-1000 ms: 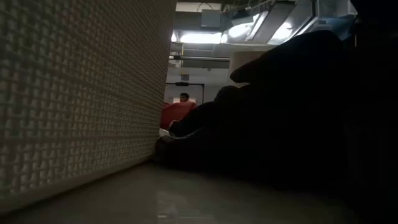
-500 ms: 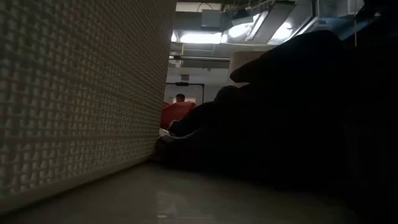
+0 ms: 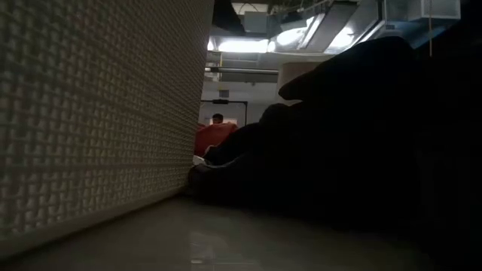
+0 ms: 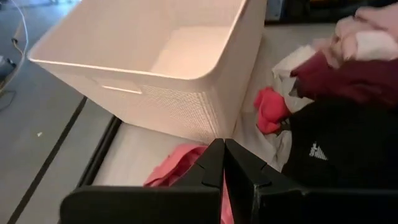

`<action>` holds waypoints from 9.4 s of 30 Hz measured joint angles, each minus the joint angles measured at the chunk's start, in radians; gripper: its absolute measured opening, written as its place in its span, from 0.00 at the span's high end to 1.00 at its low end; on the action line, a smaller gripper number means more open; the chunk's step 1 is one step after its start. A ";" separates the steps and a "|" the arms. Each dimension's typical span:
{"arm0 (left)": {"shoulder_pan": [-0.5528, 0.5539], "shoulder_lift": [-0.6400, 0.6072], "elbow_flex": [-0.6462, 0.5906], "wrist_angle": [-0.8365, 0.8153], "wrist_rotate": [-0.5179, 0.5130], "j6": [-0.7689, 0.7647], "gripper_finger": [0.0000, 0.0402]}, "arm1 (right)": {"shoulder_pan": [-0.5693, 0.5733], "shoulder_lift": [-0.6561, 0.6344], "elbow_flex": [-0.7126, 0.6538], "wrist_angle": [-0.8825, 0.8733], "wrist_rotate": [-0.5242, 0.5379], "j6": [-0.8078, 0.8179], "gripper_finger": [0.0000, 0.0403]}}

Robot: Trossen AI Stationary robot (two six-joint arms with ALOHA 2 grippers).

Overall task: Sort clothes
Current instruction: Put the pink underwear into the bottom white bin, then put the light pink sock into the bottom white bin

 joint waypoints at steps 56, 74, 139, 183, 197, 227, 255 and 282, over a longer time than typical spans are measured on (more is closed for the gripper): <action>0.122 0.434 0.063 -0.212 0.003 -0.132 0.69 | 0.000 0.000 0.016 -0.098 0.053 0.050 0.99; -0.023 0.287 0.173 -0.210 -0.151 -0.022 0.99 | 0.000 0.016 0.016 -0.098 0.079 0.049 0.99; -0.761 -0.271 0.201 -0.179 -0.257 -0.459 0.96 | 0.000 0.647 0.332 -0.305 0.393 0.121 0.99; -0.424 -0.108 0.252 -0.325 -0.067 -0.448 0.55 | 0.000 1.228 0.332 -0.252 0.428 0.579 0.99; -0.040 0.020 0.251 -0.308 -0.209 -0.260 0.55 | -0.063 1.228 0.332 -0.283 0.373 0.605 0.99; 0.128 0.480 0.251 -0.359 -0.100 -0.299 0.55 | -0.092 1.228 0.331 -0.308 0.342 0.627 0.99; 0.212 0.595 0.242 -0.355 -0.142 -0.285 0.63 | -0.092 1.229 0.331 -0.327 0.339 0.627 0.99; 0.035 0.400 0.301 -0.417 -0.156 -0.203 0.99 | -0.092 1.230 0.331 -0.332 0.339 0.626 0.99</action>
